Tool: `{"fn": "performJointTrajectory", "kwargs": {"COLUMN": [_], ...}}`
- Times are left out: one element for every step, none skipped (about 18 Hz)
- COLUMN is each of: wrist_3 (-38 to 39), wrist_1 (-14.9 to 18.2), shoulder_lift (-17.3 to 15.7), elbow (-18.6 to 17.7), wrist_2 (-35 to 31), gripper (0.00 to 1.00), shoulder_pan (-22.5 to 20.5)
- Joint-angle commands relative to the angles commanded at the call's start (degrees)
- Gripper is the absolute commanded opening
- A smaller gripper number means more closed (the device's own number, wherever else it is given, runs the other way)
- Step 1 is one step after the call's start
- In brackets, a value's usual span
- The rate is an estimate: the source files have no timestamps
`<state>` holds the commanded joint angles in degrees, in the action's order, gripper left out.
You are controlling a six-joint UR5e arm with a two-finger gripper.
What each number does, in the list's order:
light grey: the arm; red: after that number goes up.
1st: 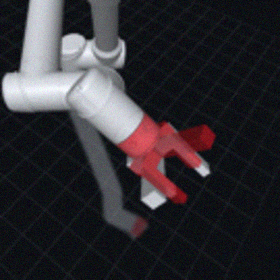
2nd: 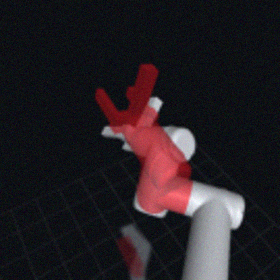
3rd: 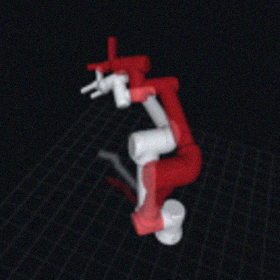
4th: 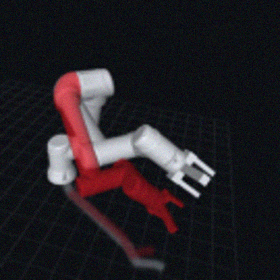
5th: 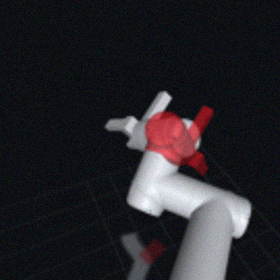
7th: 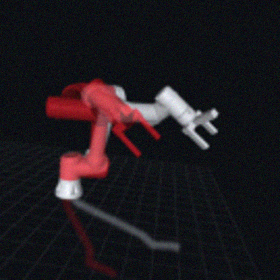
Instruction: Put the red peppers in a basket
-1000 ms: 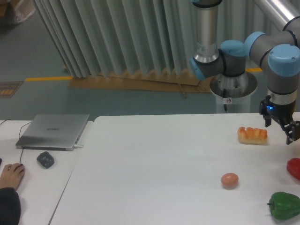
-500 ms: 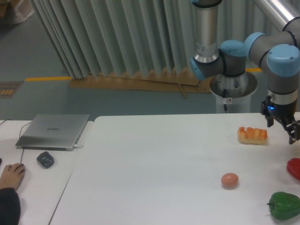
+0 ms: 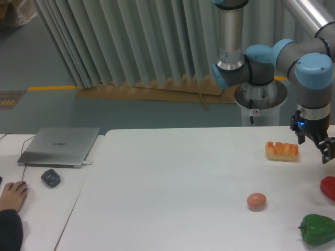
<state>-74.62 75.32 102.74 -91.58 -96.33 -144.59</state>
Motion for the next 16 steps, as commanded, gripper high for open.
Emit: {"fn": "performJointTrajectory", "kwargs": {"wrist_3": [0.5,1.7,1.8,0.8,-0.1,0.0,0.3,0.5,0.3,0.6,1.3,3.8,7.3,10.2,11.2,12.1], "wrist_1": [-0.5,-1.1,-1.0,-1.0,-1.0,-0.9,-1.1,-1.1,-1.1,-1.0,-1.0,-1.1,-1.1,-1.1,-1.1,-0.7], "shoulder_lift": [0.3,0.4,0.4,0.1,0.0,0.3,0.9,1.5,1.8,1.7,1.7,1.4,1.3,1.2,1.2,1.2], "elbow": [0.4,1.5,1.7,-0.4,-1.7,-1.6,-0.9,-0.2,0.3,0.3,0.3,0.4,0.4,0.4,0.4,0.3], "wrist_2": [0.1,0.5,0.4,-0.3,-1.5,-3.3,-4.9,-4.8,-4.8,-4.8,-4.7,-4.1,-3.3,-2.1,-1.4,-0.7], "gripper": [1.00,1.00,1.00,1.00,1.00,1.00,1.00,1.00,1.00,1.00,1.00,1.00,1.00,1.00,1.00,1.00], "shoulder_pan": [0.1,0.2,0.2,0.3,0.3,0.5,1.1,1.2,1.1,0.9,0.7,0.3,-0.9,-2.1,-3.3,-4.3]}}
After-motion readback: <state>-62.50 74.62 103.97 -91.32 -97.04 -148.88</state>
